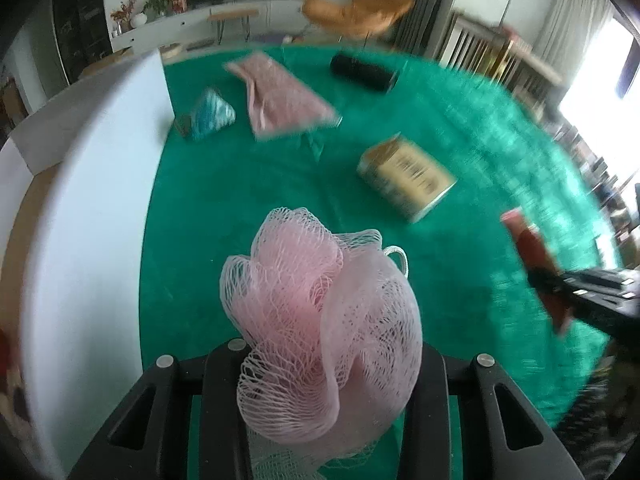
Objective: Organize soft objects
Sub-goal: 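Close the right tool on the red snack packet while the left tool lifts the puff, then drop the pink puff into the box with the left tool while the right tool drops the red packet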
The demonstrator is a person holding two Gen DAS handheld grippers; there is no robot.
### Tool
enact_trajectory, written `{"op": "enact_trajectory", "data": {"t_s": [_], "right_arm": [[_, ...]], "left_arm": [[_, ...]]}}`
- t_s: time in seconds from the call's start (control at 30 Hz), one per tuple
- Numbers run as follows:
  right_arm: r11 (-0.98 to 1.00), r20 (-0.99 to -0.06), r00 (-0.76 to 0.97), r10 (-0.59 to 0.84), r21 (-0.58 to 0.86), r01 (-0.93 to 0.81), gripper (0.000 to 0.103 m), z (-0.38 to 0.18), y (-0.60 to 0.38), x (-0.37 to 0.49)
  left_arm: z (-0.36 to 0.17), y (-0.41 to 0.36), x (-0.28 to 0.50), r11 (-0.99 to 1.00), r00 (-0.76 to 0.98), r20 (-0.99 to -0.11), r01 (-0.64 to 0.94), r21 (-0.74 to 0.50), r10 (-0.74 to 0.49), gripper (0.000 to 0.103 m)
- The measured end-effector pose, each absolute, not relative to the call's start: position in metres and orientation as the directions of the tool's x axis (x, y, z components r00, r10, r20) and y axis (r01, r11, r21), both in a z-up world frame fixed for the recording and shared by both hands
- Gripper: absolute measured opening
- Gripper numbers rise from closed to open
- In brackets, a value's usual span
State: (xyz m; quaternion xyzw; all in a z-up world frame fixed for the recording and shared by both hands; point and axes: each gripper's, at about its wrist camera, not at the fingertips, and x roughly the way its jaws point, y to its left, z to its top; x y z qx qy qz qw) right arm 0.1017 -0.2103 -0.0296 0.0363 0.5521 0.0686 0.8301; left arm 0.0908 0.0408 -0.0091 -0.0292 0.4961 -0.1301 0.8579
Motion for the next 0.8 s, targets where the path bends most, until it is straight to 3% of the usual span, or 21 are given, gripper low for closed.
{"op": "enact_trajectory", "data": {"t_s": [0.13, 0.23, 0.4, 0.5, 0.57, 0.6, 0.63, 0.67, 0.8], "right_arm": [[0.971, -0.870, 0.433, 0.236, 0.199, -0.131, 0.014, 0.016, -0.191, 0.087], [0.943, -0.826, 0.461, 0.325, 0.244, -0.227, 0.014, 0.057, -0.151, 0.081], [0.806, -0.728, 0.382, 0.570, 0.404, -0.432, 0.014, 0.109, -0.043, 0.081], [0.712, -0.689, 0.289, 0.665, 0.466, -0.525, 0.014, 0.118, 0.031, 0.079], [0.662, -0.672, 0.243, 0.699, 0.481, -0.574, 0.024, 0.113, 0.079, 0.073], [0.653, -0.674, 0.229, 0.702, 0.481, -0.584, 0.034, 0.107, 0.095, 0.071], [0.652, -0.687, 0.212, 0.695, 0.478, -0.588, 0.068, 0.099, 0.112, 0.069], [0.655, -0.698, 0.204, 0.687, 0.472, -0.590, 0.074, 0.091, 0.123, 0.067], [0.681, -0.718, 0.243, 0.652, 0.414, -0.604, 0.073, 0.072, 0.121, 0.060]], "left_arm": [[0.043, 0.074, 0.059, 0.926, 0.535, -0.756, 0.202, -0.318, -0.377, 0.036], [0.083, 0.108, 0.041, 0.931, 0.616, -0.701, 0.182, -0.317, -0.359, 0.037], [0.122, 0.217, 0.009, 0.979, 0.716, -0.687, -0.030, -0.203, -0.121, 0.037], [0.108, 0.279, -0.003, 0.972, 0.672, -0.735, -0.221, -0.083, 0.090, 0.055], [0.085, 0.312, -0.007, 0.942, 0.586, -0.778, -0.336, 0.022, 0.228, 0.083], [0.075, 0.322, -0.009, 0.927, 0.553, -0.788, -0.370, 0.059, 0.271, 0.085], [0.066, 0.331, -0.011, 0.913, 0.520, -0.798, -0.397, 0.091, 0.305, 0.085], [0.053, 0.342, -0.015, 0.897, 0.478, -0.811, -0.425, 0.124, 0.338, 0.085], [0.037, 0.362, -0.025, 0.873, 0.463, -0.823, -0.482, 0.077, 0.328, 0.085]]}}
